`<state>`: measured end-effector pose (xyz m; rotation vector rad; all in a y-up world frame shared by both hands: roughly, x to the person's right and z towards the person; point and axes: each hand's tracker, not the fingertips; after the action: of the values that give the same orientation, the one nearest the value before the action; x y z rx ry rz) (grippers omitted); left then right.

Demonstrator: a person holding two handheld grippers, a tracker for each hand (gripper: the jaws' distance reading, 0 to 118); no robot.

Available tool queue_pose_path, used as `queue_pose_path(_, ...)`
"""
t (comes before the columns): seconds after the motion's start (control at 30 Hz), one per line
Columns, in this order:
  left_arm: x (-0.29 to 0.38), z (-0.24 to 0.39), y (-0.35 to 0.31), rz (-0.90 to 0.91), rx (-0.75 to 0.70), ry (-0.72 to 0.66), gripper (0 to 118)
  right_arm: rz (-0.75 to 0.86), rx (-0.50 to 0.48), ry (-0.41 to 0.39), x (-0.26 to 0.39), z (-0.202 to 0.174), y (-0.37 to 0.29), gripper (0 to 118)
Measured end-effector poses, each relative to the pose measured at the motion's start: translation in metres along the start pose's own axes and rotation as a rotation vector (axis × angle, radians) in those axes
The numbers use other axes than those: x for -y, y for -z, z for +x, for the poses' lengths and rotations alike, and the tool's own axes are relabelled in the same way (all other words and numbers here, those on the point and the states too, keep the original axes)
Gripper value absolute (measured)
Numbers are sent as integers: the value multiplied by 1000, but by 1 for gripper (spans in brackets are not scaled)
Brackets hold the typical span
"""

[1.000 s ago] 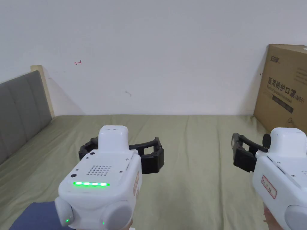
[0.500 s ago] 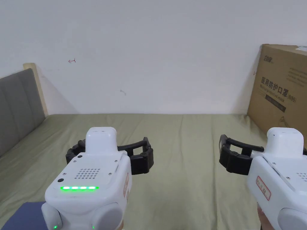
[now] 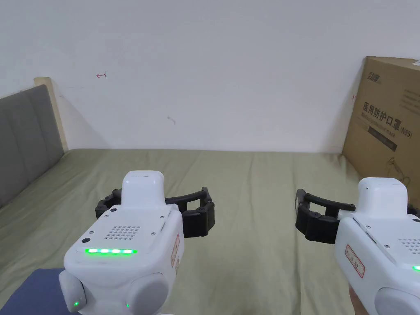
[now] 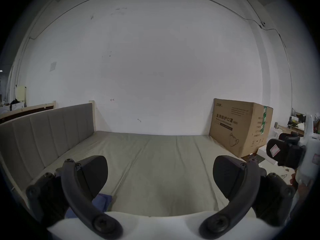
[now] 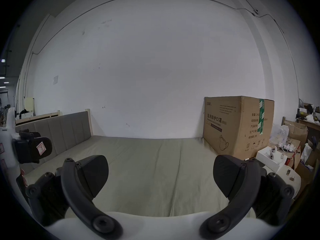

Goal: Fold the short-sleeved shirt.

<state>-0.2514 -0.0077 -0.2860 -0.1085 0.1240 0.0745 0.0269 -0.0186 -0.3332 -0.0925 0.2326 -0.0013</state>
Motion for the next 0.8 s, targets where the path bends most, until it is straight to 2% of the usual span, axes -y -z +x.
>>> queue_pose_path(0.33, -1, -5, 3, -31, 23, -66, 118, -16, -13, -3, 0, -2, 2, 118)
queue_pose_path(0.8, -2, -4, 6, -51, 39, -74, 118, -42, -15, 4, -1, -1, 4, 118)
